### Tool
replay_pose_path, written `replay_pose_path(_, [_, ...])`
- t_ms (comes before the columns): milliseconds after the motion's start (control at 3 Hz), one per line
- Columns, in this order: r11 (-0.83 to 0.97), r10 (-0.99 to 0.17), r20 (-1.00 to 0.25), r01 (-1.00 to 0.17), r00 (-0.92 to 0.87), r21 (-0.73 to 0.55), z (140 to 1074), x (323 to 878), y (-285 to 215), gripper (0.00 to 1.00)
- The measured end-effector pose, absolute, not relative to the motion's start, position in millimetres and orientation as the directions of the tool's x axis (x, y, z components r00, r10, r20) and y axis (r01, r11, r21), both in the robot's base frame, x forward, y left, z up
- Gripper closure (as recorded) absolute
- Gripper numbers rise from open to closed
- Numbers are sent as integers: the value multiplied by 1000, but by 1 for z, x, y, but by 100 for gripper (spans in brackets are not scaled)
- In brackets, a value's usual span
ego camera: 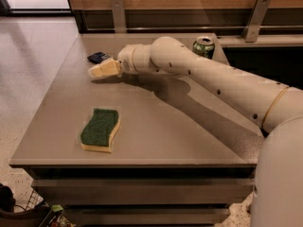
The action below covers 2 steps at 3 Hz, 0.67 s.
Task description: Pick rxbar blueberry
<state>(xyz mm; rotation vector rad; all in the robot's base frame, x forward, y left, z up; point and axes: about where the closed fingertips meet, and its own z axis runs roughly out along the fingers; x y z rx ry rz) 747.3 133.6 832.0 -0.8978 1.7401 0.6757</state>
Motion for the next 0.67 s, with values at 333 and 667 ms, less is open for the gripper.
replay_pose_path(333, [542,-267,-936,-839,-228,50,818,744,142,0])
replay_pose_path(667, [521,-280,-928,-851,-244,66,803,737,150,23])
